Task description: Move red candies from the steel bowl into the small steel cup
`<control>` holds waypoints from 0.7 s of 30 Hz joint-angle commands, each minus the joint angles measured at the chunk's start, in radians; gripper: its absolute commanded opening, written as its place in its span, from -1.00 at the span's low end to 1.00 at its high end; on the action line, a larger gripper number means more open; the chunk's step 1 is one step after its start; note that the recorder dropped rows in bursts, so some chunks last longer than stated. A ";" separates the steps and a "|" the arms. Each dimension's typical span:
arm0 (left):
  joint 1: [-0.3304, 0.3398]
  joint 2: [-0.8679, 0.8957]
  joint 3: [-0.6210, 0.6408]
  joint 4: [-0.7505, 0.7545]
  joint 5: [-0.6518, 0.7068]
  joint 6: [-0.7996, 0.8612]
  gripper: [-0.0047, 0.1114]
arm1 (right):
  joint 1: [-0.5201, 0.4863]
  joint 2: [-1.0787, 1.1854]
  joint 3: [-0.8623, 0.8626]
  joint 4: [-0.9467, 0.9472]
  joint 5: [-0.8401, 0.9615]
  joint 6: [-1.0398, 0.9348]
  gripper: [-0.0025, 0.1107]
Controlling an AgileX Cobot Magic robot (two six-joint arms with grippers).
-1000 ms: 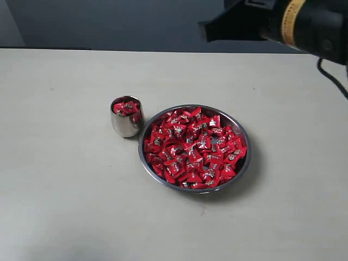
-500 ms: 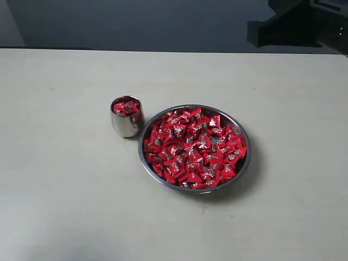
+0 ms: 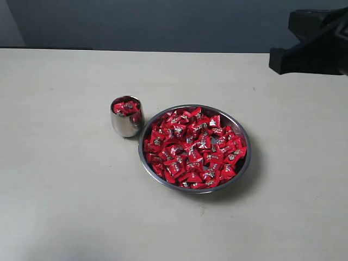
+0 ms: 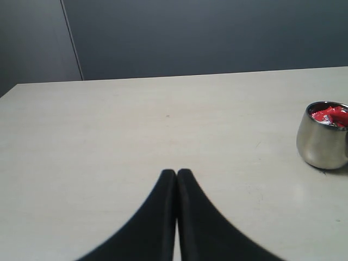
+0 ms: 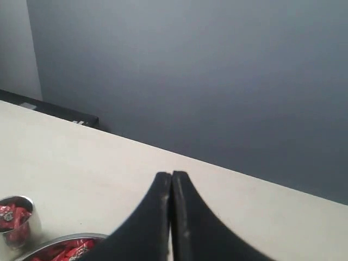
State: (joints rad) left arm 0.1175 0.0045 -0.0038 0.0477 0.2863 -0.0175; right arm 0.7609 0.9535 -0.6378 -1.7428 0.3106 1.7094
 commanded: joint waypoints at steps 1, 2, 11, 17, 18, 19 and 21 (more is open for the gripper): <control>0.001 -0.004 0.004 -0.003 -0.002 -0.002 -0.91 | -0.003 -0.006 0.003 -0.002 0.018 0.015 -0.97; 0.001 -0.004 0.004 -0.003 -0.002 -0.002 -0.91 | -0.003 -0.004 0.003 -0.002 0.016 0.024 -0.97; 0.001 -0.004 0.004 -0.003 -0.002 -0.002 -0.91 | -0.003 0.000 0.003 -0.002 0.057 0.099 -0.97; 0.001 -0.004 0.004 -0.003 -0.002 -0.002 -0.91 | -0.003 0.000 0.003 -0.002 0.062 0.100 -0.97; 0.001 -0.004 0.004 -0.003 -0.002 -0.002 -0.91 | -0.003 -0.002 0.003 -0.002 0.071 0.100 -0.97; 0.001 -0.004 0.004 -0.003 -0.002 -0.002 -0.91 | -0.003 -0.002 0.003 -0.002 0.083 0.100 -0.97; 0.001 -0.004 0.004 -0.003 -0.002 -0.002 -0.91 | -0.003 -0.002 0.003 -0.002 0.102 0.100 -0.97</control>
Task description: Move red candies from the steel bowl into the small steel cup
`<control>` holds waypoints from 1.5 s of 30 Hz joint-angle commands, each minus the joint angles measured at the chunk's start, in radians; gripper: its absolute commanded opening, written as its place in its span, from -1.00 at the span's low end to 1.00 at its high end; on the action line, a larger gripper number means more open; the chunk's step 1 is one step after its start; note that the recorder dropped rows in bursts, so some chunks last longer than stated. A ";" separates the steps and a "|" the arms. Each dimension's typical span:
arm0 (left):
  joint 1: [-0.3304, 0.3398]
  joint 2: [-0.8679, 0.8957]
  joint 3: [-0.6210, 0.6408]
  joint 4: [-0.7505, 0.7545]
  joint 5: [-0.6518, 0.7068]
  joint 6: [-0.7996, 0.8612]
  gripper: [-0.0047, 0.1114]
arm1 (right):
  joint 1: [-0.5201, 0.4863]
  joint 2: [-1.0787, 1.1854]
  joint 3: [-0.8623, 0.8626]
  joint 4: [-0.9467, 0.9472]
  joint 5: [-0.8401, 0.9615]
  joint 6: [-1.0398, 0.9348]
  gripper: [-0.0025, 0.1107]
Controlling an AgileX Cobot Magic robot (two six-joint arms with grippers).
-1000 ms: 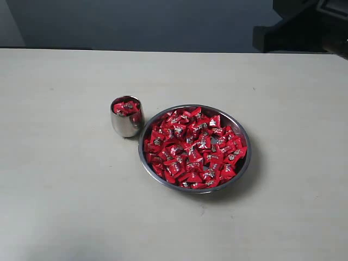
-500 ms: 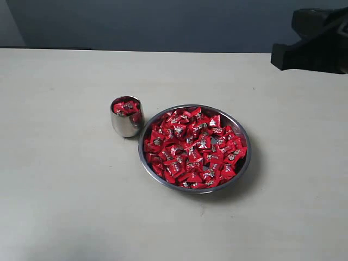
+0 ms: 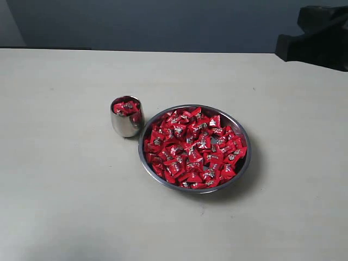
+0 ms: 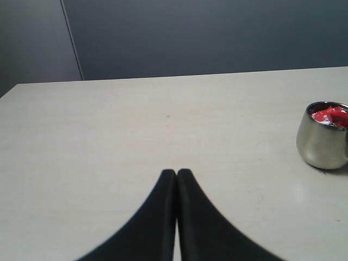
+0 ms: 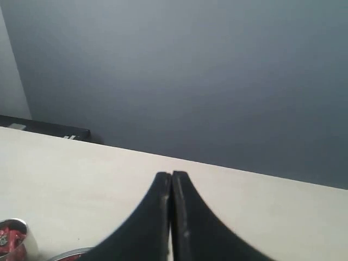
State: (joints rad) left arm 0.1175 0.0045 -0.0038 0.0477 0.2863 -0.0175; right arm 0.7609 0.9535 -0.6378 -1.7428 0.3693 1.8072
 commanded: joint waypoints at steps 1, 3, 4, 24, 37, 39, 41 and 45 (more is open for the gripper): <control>0.001 -0.004 0.004 -0.003 -0.002 -0.002 -0.91 | -0.003 -0.002 0.003 -0.002 0.049 0.002 -0.97; 0.001 -0.004 0.004 -0.003 -0.002 -0.002 -0.91 | -0.003 -0.002 0.003 -0.002 0.069 0.002 -0.97; 0.001 -0.004 0.004 -0.003 -0.002 -0.002 -0.91 | -0.003 -0.002 0.003 -0.002 0.077 0.002 -0.97; 0.001 -0.004 0.004 -0.003 -0.002 -0.002 -0.91 | -0.003 -0.002 0.003 -0.002 0.180 0.002 -0.97; 0.001 -0.004 0.004 -0.003 -0.002 -0.002 -0.91 | -0.060 -0.081 0.007 0.162 0.181 -0.162 -0.97; 0.001 -0.004 0.004 -0.003 -0.002 -0.002 -0.91 | -0.136 -0.135 0.019 0.235 0.083 -0.257 -0.97; 0.001 -0.004 0.004 -0.003 -0.002 -0.002 -0.91 | -0.203 -0.174 0.041 0.251 -0.027 -0.302 -0.97; 0.001 -0.004 0.004 -0.003 -0.002 -0.002 -0.91 | -0.330 -0.244 0.105 0.228 -0.207 -0.319 -0.97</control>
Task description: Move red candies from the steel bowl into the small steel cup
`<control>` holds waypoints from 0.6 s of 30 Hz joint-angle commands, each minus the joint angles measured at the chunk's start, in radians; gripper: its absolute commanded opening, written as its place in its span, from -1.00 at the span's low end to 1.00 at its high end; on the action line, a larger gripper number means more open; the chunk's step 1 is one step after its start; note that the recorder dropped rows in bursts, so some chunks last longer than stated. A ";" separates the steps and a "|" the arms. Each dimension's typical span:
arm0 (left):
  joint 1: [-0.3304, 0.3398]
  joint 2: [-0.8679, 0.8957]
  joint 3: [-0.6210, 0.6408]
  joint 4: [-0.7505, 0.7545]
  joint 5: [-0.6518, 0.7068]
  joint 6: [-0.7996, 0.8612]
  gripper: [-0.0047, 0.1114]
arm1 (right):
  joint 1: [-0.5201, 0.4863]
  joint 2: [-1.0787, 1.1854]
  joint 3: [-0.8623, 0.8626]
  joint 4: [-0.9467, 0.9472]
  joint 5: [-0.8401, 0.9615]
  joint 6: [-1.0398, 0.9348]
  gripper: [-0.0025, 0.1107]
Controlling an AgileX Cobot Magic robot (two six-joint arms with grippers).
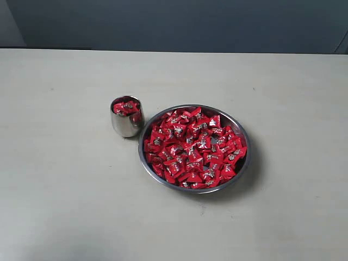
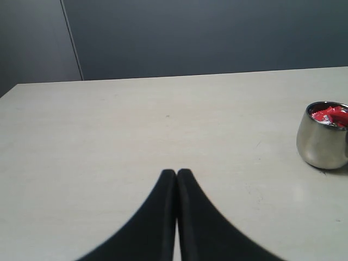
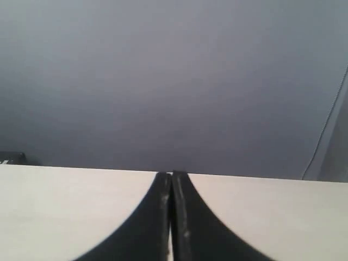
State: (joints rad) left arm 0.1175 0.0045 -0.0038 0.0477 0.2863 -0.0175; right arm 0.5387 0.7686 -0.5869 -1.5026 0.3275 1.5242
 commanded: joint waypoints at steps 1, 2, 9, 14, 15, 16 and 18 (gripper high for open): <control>0.001 -0.004 0.004 -0.003 -0.002 -0.002 -0.91 | -0.148 -0.079 0.076 -0.017 -0.211 -0.036 -0.97; 0.001 -0.004 0.004 -0.003 -0.002 -0.002 -0.91 | -0.190 -0.099 0.099 -0.017 -0.252 -0.036 -0.97; 0.001 -0.004 0.004 -0.003 -0.002 -0.002 -0.91 | -0.405 -0.270 0.250 -0.015 -0.392 -0.034 -0.97; 0.001 -0.004 0.004 -0.003 -0.002 -0.002 -0.91 | -0.458 -0.440 0.359 -0.015 -0.392 -0.032 -0.97; 0.001 -0.004 0.004 -0.003 -0.002 -0.002 -0.91 | -0.463 -0.474 0.380 -0.015 -0.392 -0.032 -0.97; 0.001 -0.004 0.004 -0.003 -0.002 -0.002 -0.91 | -0.467 -0.503 0.396 -0.015 -0.392 -0.032 -0.97; 0.001 -0.004 0.004 -0.003 -0.002 -0.002 -0.91 | -0.469 -0.550 0.430 -0.015 -0.390 -0.032 -0.97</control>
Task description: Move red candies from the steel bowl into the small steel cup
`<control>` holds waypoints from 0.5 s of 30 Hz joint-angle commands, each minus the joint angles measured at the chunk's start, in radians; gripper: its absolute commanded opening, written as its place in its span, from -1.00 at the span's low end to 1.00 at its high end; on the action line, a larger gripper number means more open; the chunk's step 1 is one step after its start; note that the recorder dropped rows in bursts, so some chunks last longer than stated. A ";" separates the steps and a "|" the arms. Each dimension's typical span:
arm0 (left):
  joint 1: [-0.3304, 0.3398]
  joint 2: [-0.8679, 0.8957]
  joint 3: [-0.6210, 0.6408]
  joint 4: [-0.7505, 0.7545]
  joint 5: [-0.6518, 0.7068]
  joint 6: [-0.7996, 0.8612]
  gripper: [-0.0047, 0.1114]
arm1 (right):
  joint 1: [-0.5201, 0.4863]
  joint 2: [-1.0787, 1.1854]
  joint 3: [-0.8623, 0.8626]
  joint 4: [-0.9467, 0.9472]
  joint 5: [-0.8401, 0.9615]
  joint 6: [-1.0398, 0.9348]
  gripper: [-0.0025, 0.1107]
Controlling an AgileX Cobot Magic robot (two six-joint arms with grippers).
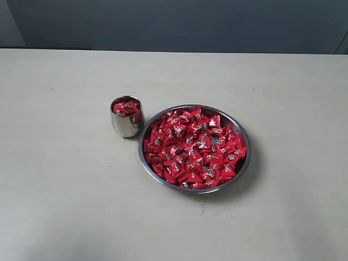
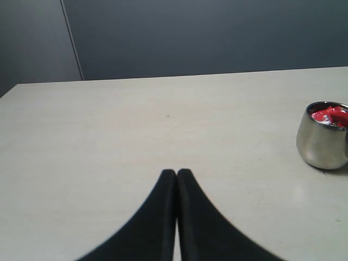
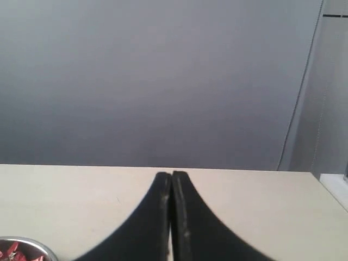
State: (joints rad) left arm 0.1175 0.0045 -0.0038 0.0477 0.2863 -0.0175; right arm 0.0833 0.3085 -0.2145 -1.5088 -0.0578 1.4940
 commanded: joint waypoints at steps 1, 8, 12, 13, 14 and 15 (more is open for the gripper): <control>0.001 -0.004 0.004 -0.003 -0.002 -0.002 -0.91 | -0.014 -0.105 0.070 -0.009 -0.003 -0.002 -0.97; 0.001 -0.004 0.004 -0.003 -0.002 -0.002 -0.91 | -0.014 -0.143 0.137 -0.011 0.029 -0.002 -0.97; 0.001 -0.004 0.004 -0.003 -0.002 -0.002 -0.91 | -0.014 -0.143 0.156 -0.019 0.048 -0.002 -0.97; 0.001 -0.004 0.004 -0.003 -0.002 -0.002 -0.91 | -0.014 -0.143 0.161 -0.019 0.048 -0.002 -0.97; 0.001 -0.004 0.004 -0.003 -0.002 -0.002 -0.91 | -0.014 -0.143 0.163 -0.019 0.048 -0.002 -0.97; 0.001 -0.004 0.004 -0.003 -0.002 -0.002 -0.91 | -0.014 -0.143 0.168 -0.019 0.050 -0.002 -0.97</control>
State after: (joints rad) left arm 0.1175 0.0045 -0.0038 0.0477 0.2863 -0.0175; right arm 0.0737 0.1696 -0.0589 -1.5177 -0.0226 1.4940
